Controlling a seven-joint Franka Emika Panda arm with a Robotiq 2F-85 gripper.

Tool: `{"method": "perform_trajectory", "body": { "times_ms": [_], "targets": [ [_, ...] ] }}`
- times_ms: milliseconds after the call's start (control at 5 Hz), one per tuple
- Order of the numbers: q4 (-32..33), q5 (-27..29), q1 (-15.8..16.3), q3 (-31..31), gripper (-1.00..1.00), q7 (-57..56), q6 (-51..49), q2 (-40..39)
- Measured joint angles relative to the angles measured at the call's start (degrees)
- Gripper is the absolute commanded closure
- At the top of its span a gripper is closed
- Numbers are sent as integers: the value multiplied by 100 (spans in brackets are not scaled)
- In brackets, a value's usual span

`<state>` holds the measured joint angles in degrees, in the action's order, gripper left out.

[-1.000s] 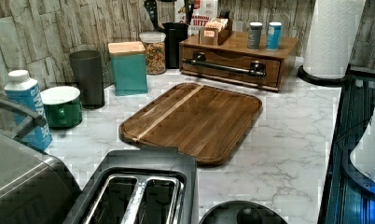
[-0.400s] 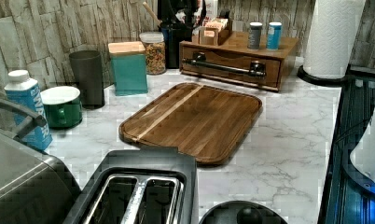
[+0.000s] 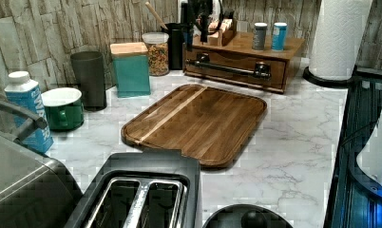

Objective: Open the drawer.

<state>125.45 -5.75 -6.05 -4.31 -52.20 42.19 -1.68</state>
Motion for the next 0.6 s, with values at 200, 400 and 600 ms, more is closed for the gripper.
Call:
{"method": "perform_trajectory", "body": {
  "times_ms": [200, 400, 600],
  "targets": [
    [56, -65, -282, -144, -100, 3, 339, -49],
    [134, -65, -472, -272, -100, 3, 789, -92],
    [145, -54, -558, -371, -100, -14, 901, -160]
  ]
}}
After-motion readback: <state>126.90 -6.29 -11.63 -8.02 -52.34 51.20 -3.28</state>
